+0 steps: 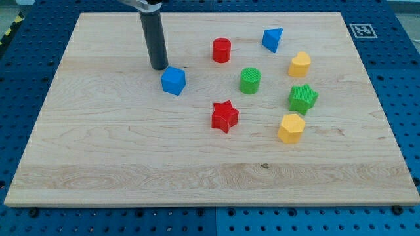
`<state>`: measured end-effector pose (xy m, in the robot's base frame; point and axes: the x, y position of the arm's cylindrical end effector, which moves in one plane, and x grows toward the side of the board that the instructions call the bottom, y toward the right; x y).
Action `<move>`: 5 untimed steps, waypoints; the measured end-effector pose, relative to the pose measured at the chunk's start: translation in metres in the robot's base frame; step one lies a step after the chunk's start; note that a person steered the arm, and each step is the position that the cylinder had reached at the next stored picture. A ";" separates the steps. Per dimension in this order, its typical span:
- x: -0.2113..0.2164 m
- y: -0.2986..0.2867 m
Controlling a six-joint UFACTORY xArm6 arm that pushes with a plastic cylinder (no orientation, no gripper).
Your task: Push the blue cube a bit right
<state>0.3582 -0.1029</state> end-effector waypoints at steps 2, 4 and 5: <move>0.014 -0.006; 0.036 -0.015; 0.048 -0.015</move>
<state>0.4065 -0.1179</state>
